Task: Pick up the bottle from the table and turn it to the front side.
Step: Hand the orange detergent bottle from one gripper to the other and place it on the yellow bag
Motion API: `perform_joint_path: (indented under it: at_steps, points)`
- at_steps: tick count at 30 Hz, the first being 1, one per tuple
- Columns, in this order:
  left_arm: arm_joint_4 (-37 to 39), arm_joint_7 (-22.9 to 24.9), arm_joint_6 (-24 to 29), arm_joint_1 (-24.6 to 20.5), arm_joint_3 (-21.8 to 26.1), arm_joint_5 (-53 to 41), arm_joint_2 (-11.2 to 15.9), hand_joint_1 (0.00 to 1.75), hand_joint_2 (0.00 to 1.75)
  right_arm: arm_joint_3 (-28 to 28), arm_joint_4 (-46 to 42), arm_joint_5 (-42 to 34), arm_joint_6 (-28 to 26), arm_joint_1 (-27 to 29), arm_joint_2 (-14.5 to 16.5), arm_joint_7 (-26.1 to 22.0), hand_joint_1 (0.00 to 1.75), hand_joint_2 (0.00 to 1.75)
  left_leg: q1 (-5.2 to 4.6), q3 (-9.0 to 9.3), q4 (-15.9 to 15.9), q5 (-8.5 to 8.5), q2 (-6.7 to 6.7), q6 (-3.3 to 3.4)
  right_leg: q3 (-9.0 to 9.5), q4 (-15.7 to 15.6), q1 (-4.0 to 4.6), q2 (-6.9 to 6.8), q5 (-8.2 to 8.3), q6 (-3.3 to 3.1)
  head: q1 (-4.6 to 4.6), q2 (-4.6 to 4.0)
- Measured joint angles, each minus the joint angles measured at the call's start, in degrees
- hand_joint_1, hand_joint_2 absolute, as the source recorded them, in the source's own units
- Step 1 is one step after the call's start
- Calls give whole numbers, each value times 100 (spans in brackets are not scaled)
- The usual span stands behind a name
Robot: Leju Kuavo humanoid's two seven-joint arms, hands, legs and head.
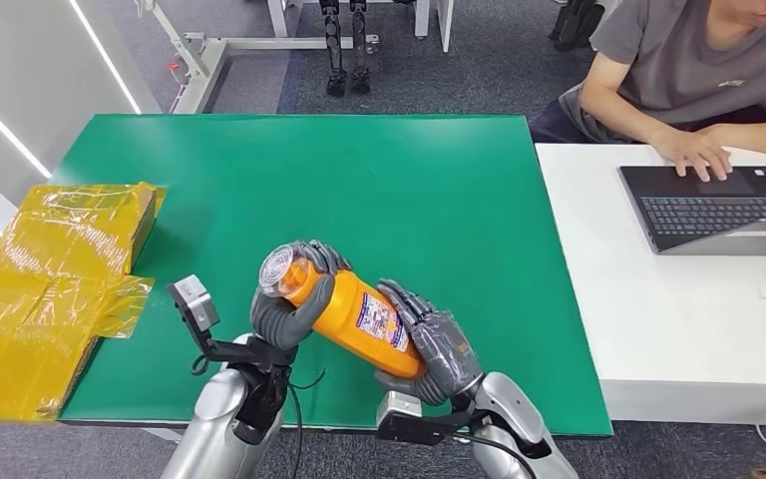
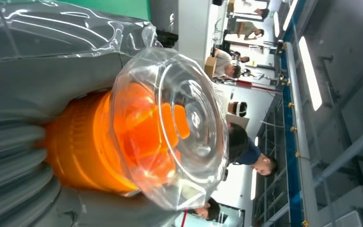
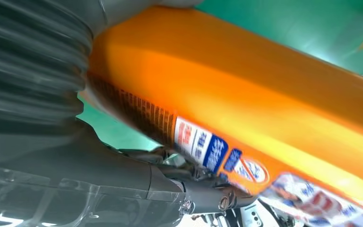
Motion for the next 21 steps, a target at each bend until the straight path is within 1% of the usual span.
perform_joint_path:
  at_steps: [14,17,21]
  points:
    - [-1,6,37,15,0,-10,0,175,175,4,-108,-18,-61,77,-1,13,0,175,0,0,0,0,0,0,1,0,0,0,0,0,-1,0]
    - [-22,3,91,26,0,-10,2,175,175,0,-152,-190,-229,111,2,42,0,175,0,0,0,0,0,0,0,0,0,-1,0,0,-1,0]
    - [-166,-33,167,77,0,9,5,175,175,-60,-298,-717,-656,235,14,23,0,175,0,-1,0,0,-1,0,0,0,0,-2,-1,1,-1,0]
